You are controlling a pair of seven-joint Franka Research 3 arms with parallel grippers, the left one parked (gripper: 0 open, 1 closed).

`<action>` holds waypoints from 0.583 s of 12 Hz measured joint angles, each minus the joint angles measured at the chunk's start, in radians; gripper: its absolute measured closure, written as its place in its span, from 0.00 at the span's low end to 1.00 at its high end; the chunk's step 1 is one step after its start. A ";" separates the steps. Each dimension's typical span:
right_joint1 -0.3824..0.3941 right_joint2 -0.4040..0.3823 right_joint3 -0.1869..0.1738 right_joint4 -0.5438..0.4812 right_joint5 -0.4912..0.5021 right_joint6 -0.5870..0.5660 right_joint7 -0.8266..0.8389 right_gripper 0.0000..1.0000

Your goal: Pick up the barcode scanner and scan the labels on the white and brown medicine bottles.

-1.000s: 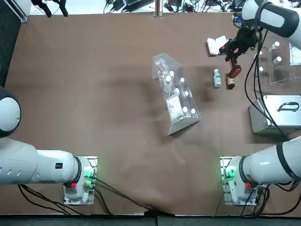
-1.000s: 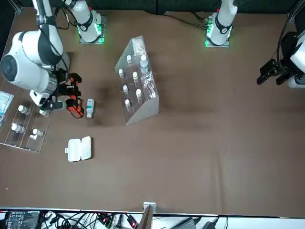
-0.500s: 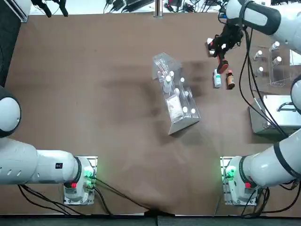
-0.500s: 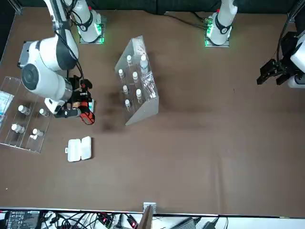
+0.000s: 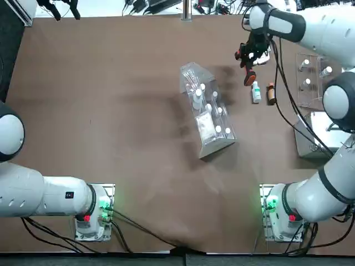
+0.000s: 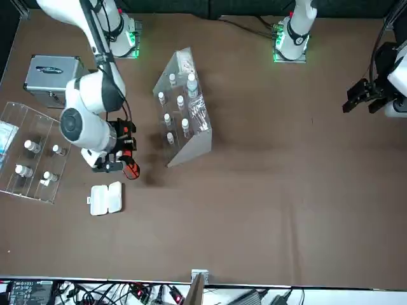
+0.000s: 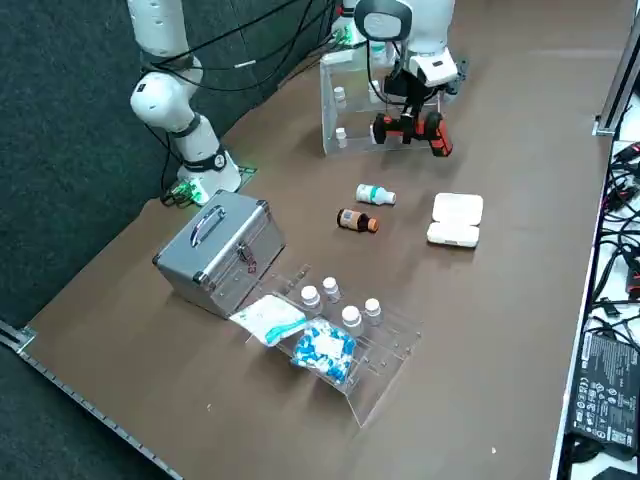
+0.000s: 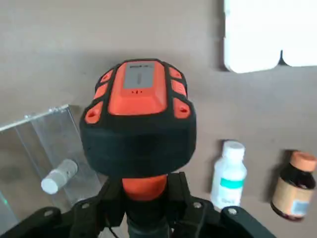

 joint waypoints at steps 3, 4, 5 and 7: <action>0.015 0.032 -0.001 0.000 -0.011 0.054 0.022 0.58; 0.016 0.039 -0.002 -0.007 -0.012 0.076 0.023 0.58; 0.016 0.042 -0.004 -0.020 -0.014 0.114 0.026 0.58; 0.016 0.042 -0.006 -0.057 -0.014 0.199 0.041 0.58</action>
